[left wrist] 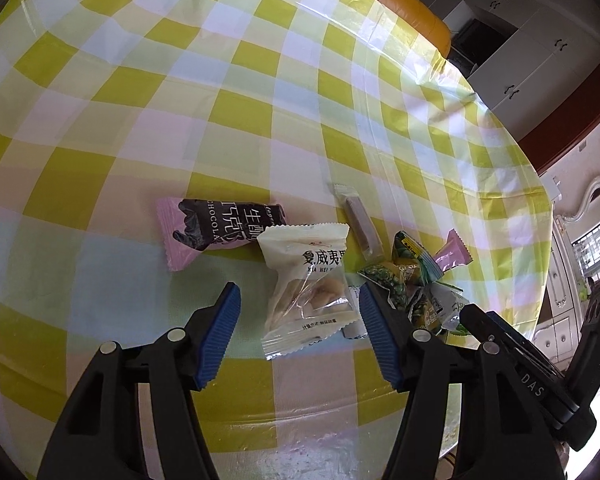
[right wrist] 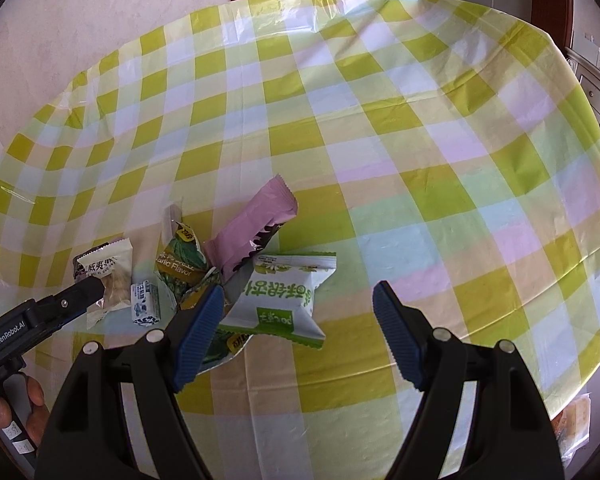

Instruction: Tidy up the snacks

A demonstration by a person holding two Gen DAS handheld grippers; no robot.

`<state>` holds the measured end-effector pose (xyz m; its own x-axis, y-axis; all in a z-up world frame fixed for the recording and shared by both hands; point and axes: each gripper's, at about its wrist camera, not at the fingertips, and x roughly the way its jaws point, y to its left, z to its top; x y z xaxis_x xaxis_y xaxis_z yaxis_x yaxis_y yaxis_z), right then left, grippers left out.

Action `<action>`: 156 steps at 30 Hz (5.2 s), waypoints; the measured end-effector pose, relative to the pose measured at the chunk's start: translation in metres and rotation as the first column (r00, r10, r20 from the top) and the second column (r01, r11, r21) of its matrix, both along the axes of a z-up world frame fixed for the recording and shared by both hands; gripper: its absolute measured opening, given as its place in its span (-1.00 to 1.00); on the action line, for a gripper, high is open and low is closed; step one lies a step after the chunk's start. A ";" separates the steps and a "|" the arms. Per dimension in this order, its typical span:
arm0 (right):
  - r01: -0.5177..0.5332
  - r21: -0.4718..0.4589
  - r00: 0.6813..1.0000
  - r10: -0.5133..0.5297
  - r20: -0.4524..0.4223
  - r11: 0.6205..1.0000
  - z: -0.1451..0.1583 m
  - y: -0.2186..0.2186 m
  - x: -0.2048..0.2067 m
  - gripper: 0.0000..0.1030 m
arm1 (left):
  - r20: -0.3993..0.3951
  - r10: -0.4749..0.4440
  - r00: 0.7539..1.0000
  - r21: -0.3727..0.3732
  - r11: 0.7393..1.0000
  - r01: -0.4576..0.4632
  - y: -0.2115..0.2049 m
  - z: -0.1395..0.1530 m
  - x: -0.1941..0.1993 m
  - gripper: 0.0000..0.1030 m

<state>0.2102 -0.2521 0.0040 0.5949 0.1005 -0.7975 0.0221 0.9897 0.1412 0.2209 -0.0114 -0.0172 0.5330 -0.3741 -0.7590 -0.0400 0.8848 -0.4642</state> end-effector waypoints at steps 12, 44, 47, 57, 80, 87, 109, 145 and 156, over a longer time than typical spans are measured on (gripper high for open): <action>-0.007 -0.041 1.000 0.006 -0.024 0.999 -0.012 0.008 0.015 0.47 | 0.008 -0.028 1.000 0.067 0.997 0.027 -0.015 -0.003 0.011 -0.02; -0.024 -0.057 0.999 0.022 -0.037 0.998 -0.009 0.005 -0.002 -0.06 | 0.030 -0.008 1.000 0.140 0.990 0.003 -0.016 0.005 -0.006 -0.22; -0.031 -0.057 0.999 0.029 -0.039 0.998 -0.007 0.005 -0.008 -0.06 | 0.040 -0.002 0.999 0.139 0.990 -0.004 -0.015 0.010 -0.011 -0.22; -0.054 -0.049 0.993 0.048 -0.105 0.997 -0.008 -0.004 -0.030 -0.07 | 0.039 -0.037 0.999 0.112 0.993 0.032 -0.024 0.019 -0.039 -0.22; -0.133 -0.098 0.968 0.108 -0.227 0.986 -0.022 -0.004 -0.048 0.34 | -0.062 -0.130 0.990 0.091 0.987 0.135 -0.039 0.002 -0.066 -0.20; -0.112 -0.093 0.974 0.091 -0.208 0.989 -0.020 -0.011 -0.041 0.45 | -0.083 -0.130 0.988 0.124 0.982 0.140 -0.043 -0.001 -0.064 -0.14; -0.076 -0.073 0.991 0.067 -0.112 0.994 -0.008 -0.028 -0.042 -0.17 | -0.047 -0.143 0.989 0.232 0.961 0.150 -0.070 0.017 -0.070 -0.25; 0.036 0.044 0.991 -0.030 -0.131 0.998 -0.006 -0.086 -0.028 -0.26 | 0.017 -0.277 0.961 0.144 0.952 0.272 -0.138 0.044 -0.100 -0.25; 0.253 -0.042 0.963 -0.256 -0.086 0.967 0.014 -0.217 -0.127 -0.26 | 0.023 -0.550 0.835 0.070 0.834 0.547 -0.260 0.048 -0.117 -0.25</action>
<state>0.0827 -0.4693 0.0176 0.5236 -0.0703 -0.8491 0.2848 0.9537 0.0967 0.1037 -0.2713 0.0304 0.2839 -0.5703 -0.7709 0.4772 0.7813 -0.4023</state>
